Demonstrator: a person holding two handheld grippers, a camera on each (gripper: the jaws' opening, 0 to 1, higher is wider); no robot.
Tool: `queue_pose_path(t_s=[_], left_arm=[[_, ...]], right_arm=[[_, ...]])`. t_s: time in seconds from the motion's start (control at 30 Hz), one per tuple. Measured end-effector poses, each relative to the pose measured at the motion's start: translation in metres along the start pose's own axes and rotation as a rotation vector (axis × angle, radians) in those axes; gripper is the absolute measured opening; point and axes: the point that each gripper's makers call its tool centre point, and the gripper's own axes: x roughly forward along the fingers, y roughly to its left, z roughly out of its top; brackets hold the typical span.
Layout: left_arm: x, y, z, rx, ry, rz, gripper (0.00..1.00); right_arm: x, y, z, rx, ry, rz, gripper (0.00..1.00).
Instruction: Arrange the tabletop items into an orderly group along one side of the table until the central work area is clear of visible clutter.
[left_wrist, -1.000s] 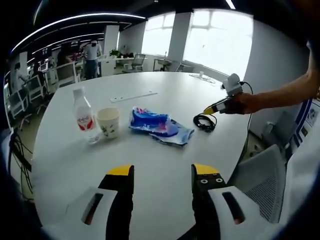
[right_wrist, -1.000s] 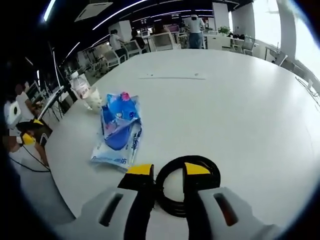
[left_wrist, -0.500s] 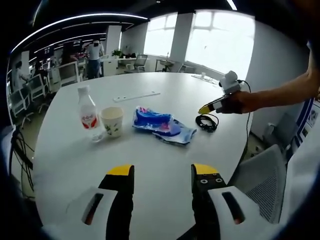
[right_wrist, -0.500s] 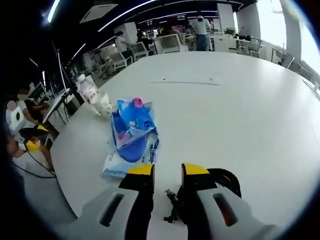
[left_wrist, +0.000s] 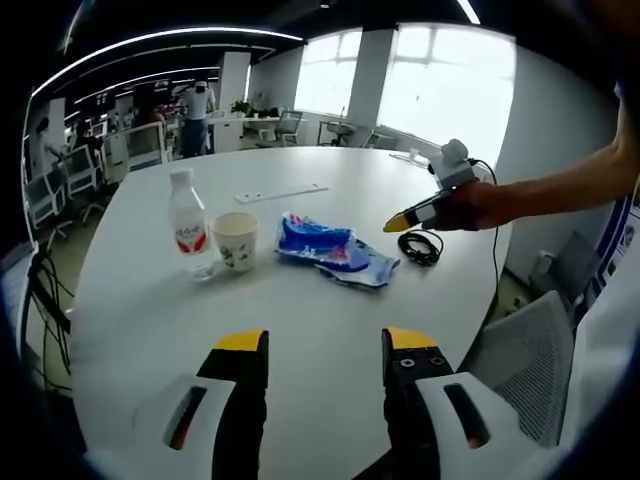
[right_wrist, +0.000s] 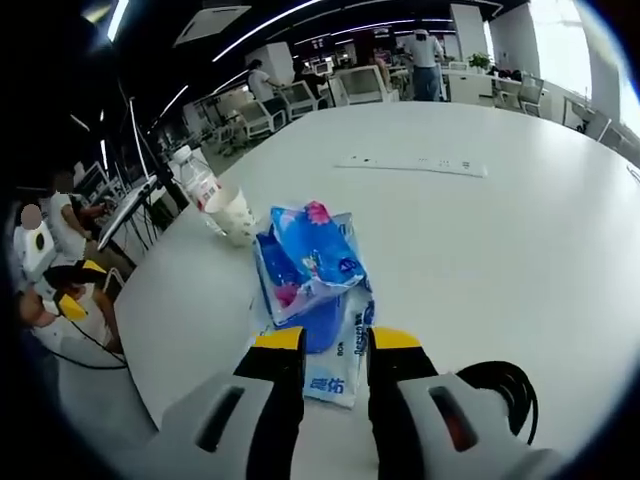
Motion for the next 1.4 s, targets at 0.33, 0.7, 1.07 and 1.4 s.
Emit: queue_pose_path(t_s=[0.33,0.7,1.07,1.4], left_arm=[[0.001,0.000,-0.003,0.000,0.005,-0.006,0.45],[-0.003,0.004,-0.007,-0.013,0.006,-0.002,0.46],[-0.008,0.008,-0.009,-0.023,0.005,0.003,0.48],[-0.013,0.013,-0.011,-0.025,0.009,0.016,0.48]], right_arm=[[0.020,0.018,0.004,0.074,-0.007,0.023,0.26],[0.041,0.023,0.000,0.212,-0.012,0.003,0.29],[0.062,0.026,-0.001,0.262,0.008,-0.066,0.30],[0.075,0.017,-0.006,0.346,0.011,-0.121,0.10]])
